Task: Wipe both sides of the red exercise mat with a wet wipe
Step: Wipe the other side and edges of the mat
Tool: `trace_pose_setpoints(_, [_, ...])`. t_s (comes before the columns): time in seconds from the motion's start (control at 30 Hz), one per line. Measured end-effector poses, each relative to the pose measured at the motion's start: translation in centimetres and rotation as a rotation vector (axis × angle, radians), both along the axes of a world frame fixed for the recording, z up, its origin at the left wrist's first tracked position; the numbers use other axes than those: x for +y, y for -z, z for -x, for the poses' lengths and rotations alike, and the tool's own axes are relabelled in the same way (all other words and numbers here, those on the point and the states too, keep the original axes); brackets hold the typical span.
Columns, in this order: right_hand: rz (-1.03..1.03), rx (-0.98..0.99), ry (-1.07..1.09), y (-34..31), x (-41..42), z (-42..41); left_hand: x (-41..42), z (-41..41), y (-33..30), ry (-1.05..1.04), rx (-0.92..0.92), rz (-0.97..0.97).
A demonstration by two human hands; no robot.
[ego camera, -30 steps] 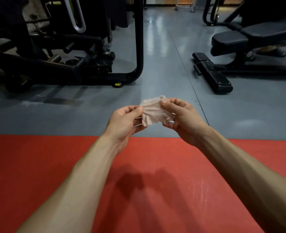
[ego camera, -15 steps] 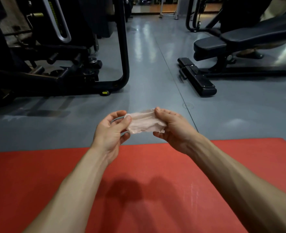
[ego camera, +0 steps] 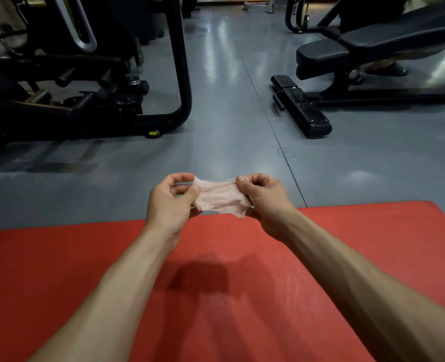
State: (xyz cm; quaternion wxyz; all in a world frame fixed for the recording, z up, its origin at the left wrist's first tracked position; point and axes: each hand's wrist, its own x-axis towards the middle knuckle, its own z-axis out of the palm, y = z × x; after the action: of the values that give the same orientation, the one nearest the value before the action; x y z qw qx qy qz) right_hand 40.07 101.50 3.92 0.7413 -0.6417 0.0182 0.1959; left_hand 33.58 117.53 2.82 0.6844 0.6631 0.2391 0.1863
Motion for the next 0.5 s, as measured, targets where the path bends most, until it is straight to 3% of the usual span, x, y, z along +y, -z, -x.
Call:
trace_pose_setpoints(0.1, [0.088, 0.015, 0.000, 0.8, -0.1, -0.1, 0.1, -0.5, 0.4, -0.001, 0.046, -0.370])
trace_pose_setpoints(0.2, [0.100, 0.065, -0.122, 0.9, -0.6, 0.1, -1.0, -0.8, -0.5, 0.147, 0.017, -0.443])
trace_pose_setpoints(0.33, [-0.012, 0.044, -0.307, 0.1, -2.7, -0.1, -4.6, -1.5, -1.7, 0.481, -0.009, -0.033])
trace_pose_setpoints(0.5, [-0.007, 0.130, -0.360, 2.6, -7.8, -2.0, -6.6, -2.6, -0.1, 0.537, 0.075, 0.428])
